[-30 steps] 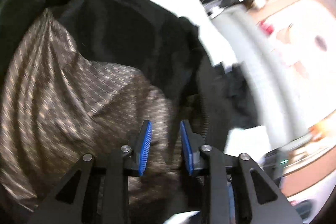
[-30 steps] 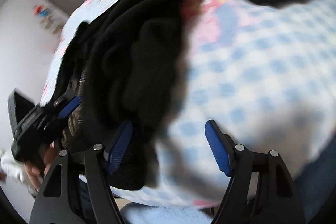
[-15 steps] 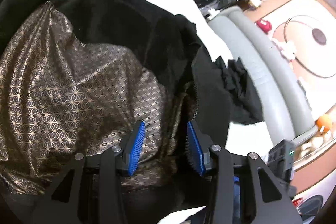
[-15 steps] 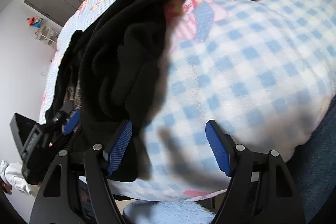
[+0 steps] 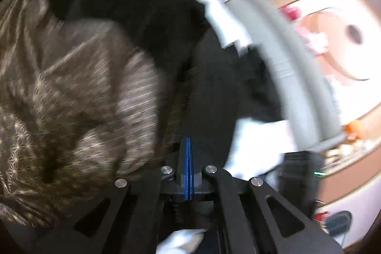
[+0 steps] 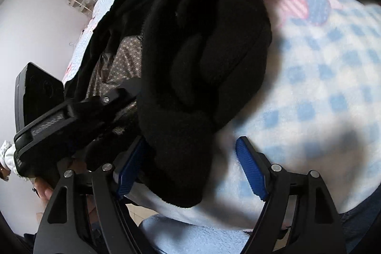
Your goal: Fold clothes
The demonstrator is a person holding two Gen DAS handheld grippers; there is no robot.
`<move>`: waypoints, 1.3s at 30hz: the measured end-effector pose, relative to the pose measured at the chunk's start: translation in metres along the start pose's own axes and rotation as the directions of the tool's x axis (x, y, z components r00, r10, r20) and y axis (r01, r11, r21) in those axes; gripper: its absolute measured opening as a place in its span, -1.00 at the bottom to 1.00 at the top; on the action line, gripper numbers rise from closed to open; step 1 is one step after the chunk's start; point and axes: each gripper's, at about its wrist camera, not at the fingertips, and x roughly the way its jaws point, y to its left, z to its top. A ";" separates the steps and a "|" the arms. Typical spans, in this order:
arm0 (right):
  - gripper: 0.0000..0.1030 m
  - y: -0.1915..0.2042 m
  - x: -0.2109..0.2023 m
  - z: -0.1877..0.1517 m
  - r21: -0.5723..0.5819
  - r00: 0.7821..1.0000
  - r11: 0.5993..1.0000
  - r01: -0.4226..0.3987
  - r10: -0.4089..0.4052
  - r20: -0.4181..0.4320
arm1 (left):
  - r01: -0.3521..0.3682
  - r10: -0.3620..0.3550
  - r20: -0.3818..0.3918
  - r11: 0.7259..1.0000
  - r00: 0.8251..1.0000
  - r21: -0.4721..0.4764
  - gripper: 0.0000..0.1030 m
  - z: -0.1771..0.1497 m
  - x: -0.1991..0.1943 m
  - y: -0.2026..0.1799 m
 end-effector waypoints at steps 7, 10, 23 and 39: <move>0.52 -0.024 -0.057 0.048 0.084 0.988 0.996 -0.009 -0.004 0.151 | -0.076 0.084 -0.071 0.991 0.994 0.106 -0.99 0.030 -0.010 -0.014; 0.52 -0.035 -0.085 0.069 0.067 0.974 0.997 0.042 -0.056 0.220 | -0.100 0.113 -0.106 0.987 0.988 0.125 -0.92 0.057 0.011 -0.013; 0.51 -0.085 -0.085 0.082 0.109 0.976 0.984 0.137 -0.153 0.152 | -0.101 0.192 -0.274 0.944 0.942 0.314 -0.81 0.161 0.203 -0.064; 0.50 -0.055 -0.067 0.061 -0.020 0.918 0.928 0.371 -0.364 0.155 | -0.290 0.303 0.049 0.940 0.952 -0.180 -0.32 0.163 -0.031 0.084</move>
